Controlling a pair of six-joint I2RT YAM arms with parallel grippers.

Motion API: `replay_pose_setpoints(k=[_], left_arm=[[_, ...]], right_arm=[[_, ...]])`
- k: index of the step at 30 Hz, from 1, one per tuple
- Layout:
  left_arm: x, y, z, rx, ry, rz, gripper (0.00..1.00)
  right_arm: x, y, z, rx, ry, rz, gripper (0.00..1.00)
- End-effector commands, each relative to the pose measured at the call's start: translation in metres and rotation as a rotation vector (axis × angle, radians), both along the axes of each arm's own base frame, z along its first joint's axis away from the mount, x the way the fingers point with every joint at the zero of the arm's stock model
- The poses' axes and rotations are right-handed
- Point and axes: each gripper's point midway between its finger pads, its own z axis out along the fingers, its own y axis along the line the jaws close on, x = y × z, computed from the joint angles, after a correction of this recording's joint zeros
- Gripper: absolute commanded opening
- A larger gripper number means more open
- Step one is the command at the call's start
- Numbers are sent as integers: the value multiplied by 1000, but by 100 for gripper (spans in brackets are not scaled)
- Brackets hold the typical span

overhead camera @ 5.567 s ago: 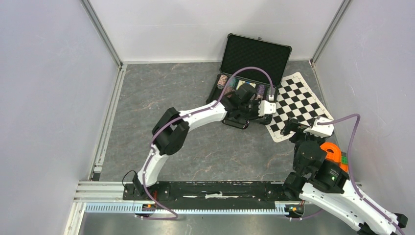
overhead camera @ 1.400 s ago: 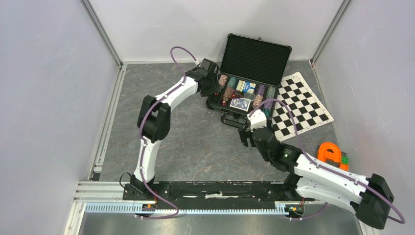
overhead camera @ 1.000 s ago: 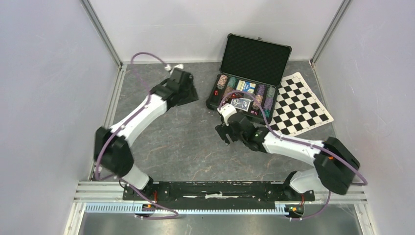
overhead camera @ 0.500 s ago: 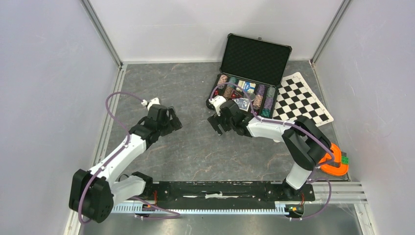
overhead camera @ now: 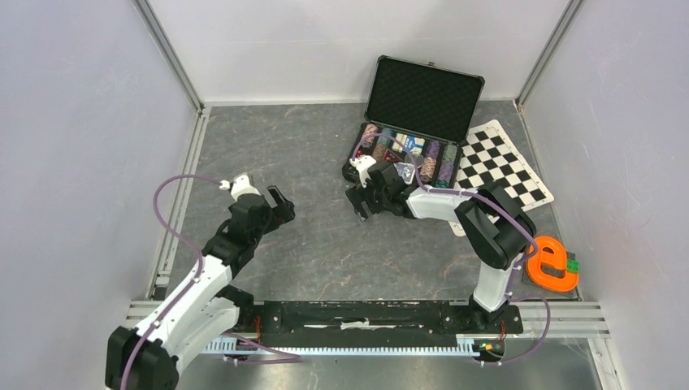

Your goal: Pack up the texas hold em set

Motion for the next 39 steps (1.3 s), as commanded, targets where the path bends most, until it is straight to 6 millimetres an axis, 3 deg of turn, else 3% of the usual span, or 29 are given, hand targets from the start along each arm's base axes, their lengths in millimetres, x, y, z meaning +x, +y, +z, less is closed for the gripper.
replay_pose_setpoints(k=[1, 10, 20, 24, 31, 36, 39], left_arm=[[5, 26, 23, -8, -127, 154, 100], [-2, 36, 31, -9, -164, 200, 100], [-7, 50, 31, 8, -172, 265, 100], [-7, 52, 32, 16, -174, 274, 100], [-5, 49, 29, 20, -169, 254, 100], [-2, 44, 22, 39, -145, 228, 100], [1, 40, 20, 41, -135, 201, 100]], right_arm=[[-15, 27, 0, 130, 67, 61, 95], [-83, 69, 6, 167, 98, 180, 95], [-138, 141, 50, 319, 33, 306, 94], [-156, 157, 72, 356, -20, 364, 94], [-160, 144, 124, 366, -146, 412, 95], [-170, 109, 187, 435, -286, 444, 98], [-157, 80, 210, 404, -354, 376, 98]])
